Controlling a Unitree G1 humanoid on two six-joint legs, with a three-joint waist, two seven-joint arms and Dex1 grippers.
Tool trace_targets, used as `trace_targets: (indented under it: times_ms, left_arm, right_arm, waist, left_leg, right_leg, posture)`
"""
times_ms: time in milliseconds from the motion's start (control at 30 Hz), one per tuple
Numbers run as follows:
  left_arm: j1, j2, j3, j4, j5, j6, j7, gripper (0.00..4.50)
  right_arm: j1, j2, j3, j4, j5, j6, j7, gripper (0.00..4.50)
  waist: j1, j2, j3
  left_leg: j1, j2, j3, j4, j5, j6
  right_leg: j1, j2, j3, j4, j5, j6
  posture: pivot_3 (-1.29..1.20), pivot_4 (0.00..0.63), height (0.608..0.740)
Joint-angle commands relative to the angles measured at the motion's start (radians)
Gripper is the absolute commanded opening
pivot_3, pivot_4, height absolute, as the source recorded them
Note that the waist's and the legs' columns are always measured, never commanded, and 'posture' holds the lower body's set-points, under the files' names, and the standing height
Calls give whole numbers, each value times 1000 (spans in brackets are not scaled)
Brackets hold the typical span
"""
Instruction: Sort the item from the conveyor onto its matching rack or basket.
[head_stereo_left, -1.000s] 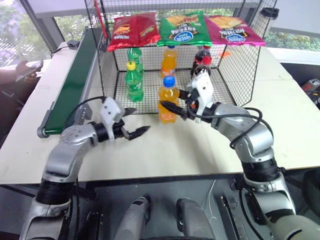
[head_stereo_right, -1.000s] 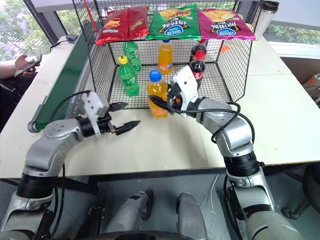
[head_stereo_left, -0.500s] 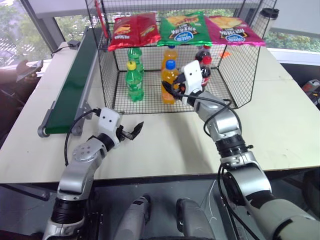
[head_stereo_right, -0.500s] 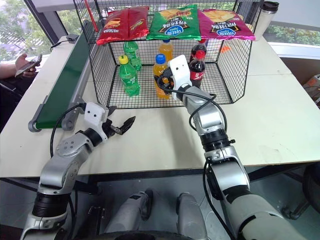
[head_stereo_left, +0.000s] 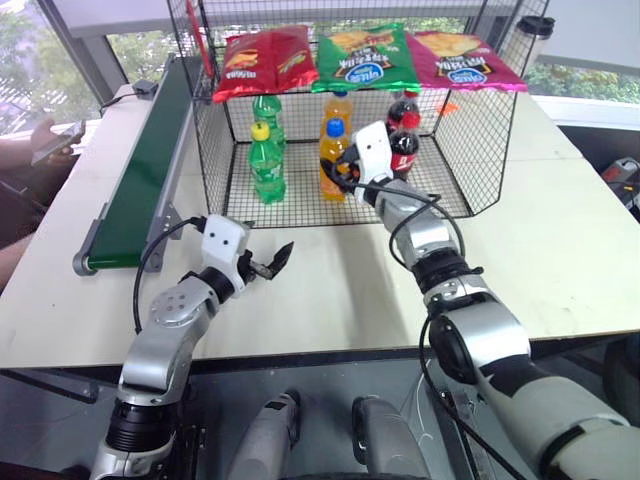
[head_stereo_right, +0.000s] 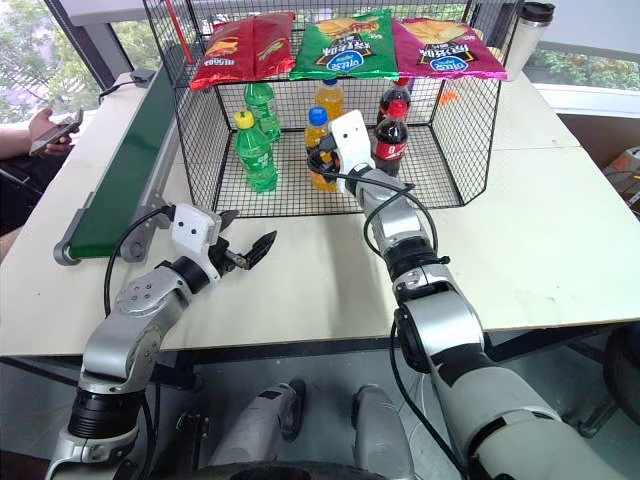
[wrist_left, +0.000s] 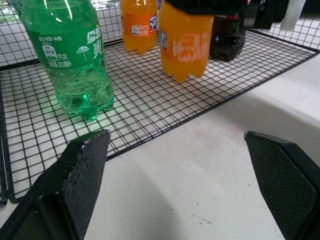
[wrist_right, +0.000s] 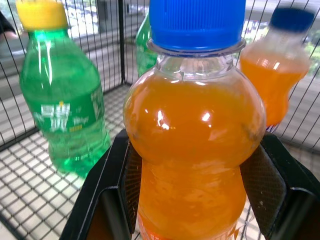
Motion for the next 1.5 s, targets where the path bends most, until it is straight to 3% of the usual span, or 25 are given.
trace_targets:
  times_ms: [33, 233, 333, 400, 767, 967, 1133, 1500]
  left_arm:
    - [1, 1, 6, -52, -14, 7, 5, 4469]
    - [2, 0, 11, -64, -25, 24, 9, 4469]
    - [0, 3, 11, -64, -27, 27, 10, 4500]
    - [-1, 3, 11, -65, -28, 30, 10, 4500]
    - [-4, -2, 4, -52, -28, 24, 7, 4500]
    - [-7, -11, -12, -39, -35, 27, -7, 4500]
    - [-8, -15, -18, -34, -50, 38, -25, 4500]
    - [16, 10, -18, -37, -106, 93, -60, 4500]
  right_arm:
    - [-75, 14, -51, 13, 19, -66, -2, 2206]
    - [-100, 15, -75, 82, 8, -98, 0, 2206]
    - [-104, 15, -85, 99, 11, -104, 12, 3703]
    - [-105, 16, -89, 102, 8, -106, 15, 4443]
    - [-76, 0, -82, 0, 1, -56, 66, 4443]
    - [12, -66, -89, -157, 13, 24, 113, 4443]
    - [164, -127, -85, -419, 53, 174, 186, 4443]
    - [600, -334, 3, -1179, 259, 709, 399, 4443]
  waist:
    - [0, 0, 0]
    - [-1, 0, 0]
    - [-1, 0, 0]
    - [-1, 0, 0]
    - [-1, 1, 0]
    - [5, 1, 0]
    - [4, 1, 0]
    - [7, 2, -1]
  left_leg:
    - [0, 0, 0, 0, 0, 0]
    - [0, 1, 0, 0, 0, 0]
    - [0, 1, 0, 0, 0, 0]
    - [0, 1, 0, 0, 0, 0]
    - [1, 2, 0, 0, 0, 0]
    - [1, 2, 0, 0, 0, 0]
    - [1, 2, 0, 0, 0, 0]
    - [1, 2, 1, 0, -1, -2]
  right_leg:
    - [0, 0, 0, 0, 0, 0]
    - [0, 1, 0, 0, 0, 0]
    - [0, 1, 0, 0, 0, 0]
    - [0, 1, 0, 0, 0, 0]
    - [0, 2, 1, 0, 1, -1]
    - [1, 2, 1, 0, 1, -1]
    - [1, 1, 1, 0, 0, -1]
    - [1, -1, 1, 0, -2, -5]
  posture:
    - [0, 150, 739]
    - [0, 150, 739]
    - [0, 150, 739]
    - [0, 150, 739]
    - [0, 150, 739]
    - [0, 150, 739]
    - [0, 150, 739]
    - [0, 150, 739]
